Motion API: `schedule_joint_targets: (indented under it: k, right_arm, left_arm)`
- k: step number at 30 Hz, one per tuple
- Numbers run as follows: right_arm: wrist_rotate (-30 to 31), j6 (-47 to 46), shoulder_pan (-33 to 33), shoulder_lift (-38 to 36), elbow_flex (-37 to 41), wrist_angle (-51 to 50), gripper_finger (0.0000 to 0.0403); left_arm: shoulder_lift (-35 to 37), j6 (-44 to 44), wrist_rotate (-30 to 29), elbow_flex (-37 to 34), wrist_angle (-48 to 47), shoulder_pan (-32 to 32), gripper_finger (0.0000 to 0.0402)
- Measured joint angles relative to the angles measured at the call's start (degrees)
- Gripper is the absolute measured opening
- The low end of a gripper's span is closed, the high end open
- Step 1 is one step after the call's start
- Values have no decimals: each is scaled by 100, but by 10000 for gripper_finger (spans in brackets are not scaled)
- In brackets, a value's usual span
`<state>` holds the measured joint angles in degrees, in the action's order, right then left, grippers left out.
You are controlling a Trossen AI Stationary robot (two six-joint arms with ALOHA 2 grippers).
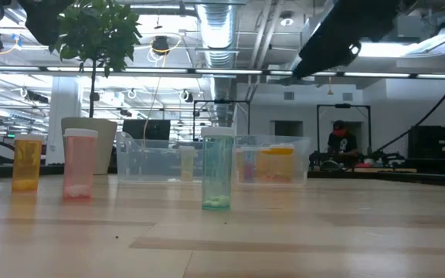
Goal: Pick and place medicine bottles into bin by pill shape (circle, oval)
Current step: Put the green tablet bottle into the left transparent bin
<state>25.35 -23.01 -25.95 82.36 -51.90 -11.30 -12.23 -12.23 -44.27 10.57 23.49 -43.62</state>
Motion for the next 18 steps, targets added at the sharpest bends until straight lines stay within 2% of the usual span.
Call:
schedule_joint_targets:
  k: [5,9,12,18]
  right_arm:
    - [-619,433,21,677,-5,1134,268]
    - [-701,698,22,1257,-186,1852,271]
    - [-726,844,17,1670,-446,2130,271]
    - [-747,1012,22,2426,-953,2075,271]
  left_arm:
    - [1,-3,2,0,-8,0,322]
    - [0,-50,-5,0,-20,0,322]
    - [2,-61,2,0,-17,0,322]
    - [2,-89,-1,0,-15,-1,322]
